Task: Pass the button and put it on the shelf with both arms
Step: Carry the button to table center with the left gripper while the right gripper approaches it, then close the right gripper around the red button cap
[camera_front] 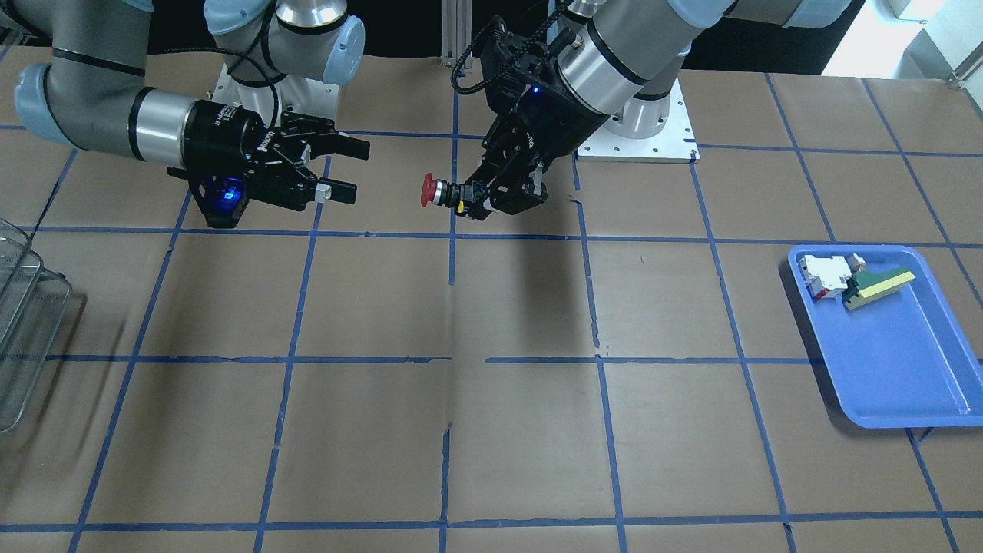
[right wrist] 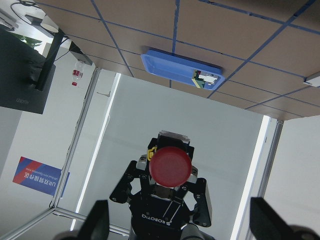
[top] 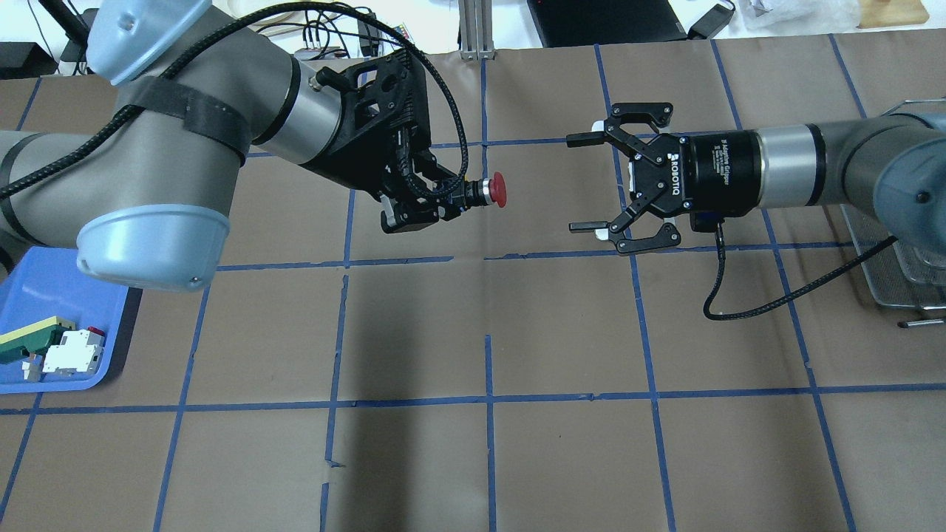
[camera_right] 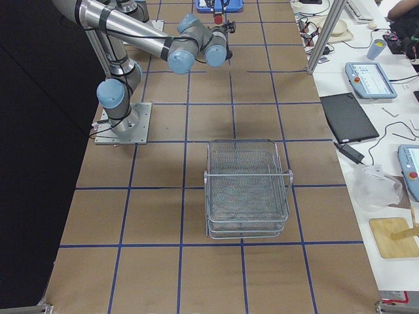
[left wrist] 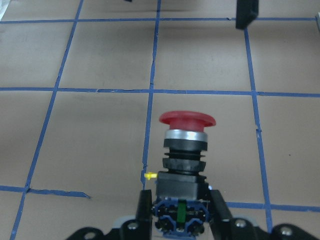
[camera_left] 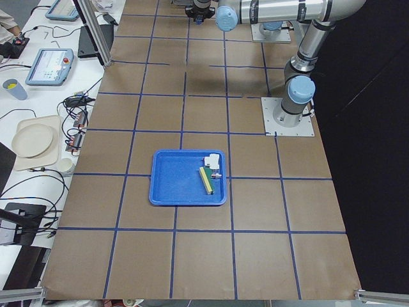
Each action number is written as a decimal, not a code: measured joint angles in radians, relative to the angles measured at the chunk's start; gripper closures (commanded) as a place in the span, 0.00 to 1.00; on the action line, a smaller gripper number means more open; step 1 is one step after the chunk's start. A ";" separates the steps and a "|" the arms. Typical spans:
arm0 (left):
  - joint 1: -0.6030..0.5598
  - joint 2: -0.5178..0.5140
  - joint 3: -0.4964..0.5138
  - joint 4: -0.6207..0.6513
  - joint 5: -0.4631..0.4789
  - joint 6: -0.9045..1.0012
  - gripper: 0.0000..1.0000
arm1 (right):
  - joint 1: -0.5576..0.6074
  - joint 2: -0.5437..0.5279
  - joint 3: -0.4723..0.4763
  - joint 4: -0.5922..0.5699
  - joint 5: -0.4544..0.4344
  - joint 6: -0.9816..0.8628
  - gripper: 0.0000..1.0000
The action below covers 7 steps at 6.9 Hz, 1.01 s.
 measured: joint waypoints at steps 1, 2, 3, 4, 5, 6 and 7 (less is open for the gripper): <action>-0.005 0.000 -0.001 0.008 -0.001 -0.012 0.60 | 0.021 -0.011 0.015 0.002 0.008 0.003 0.00; -0.010 0.000 -0.002 0.011 -0.001 -0.018 0.60 | 0.045 -0.017 0.019 -0.001 0.013 0.026 0.00; -0.013 0.000 -0.003 0.012 0.000 -0.020 0.60 | 0.057 -0.018 0.019 -0.007 0.016 0.062 0.01; -0.014 0.000 -0.003 0.013 0.000 -0.021 0.60 | 0.063 -0.018 0.020 -0.011 0.016 0.087 0.01; -0.014 0.000 -0.003 0.013 -0.001 -0.020 0.60 | 0.067 -0.017 0.021 -0.013 0.016 0.102 0.01; -0.014 -0.001 -0.004 0.014 -0.001 -0.019 0.60 | 0.071 -0.015 0.021 -0.018 0.017 0.113 0.01; -0.015 -0.001 -0.004 0.014 -0.001 -0.019 0.60 | 0.081 -0.014 0.022 -0.021 0.017 0.117 0.01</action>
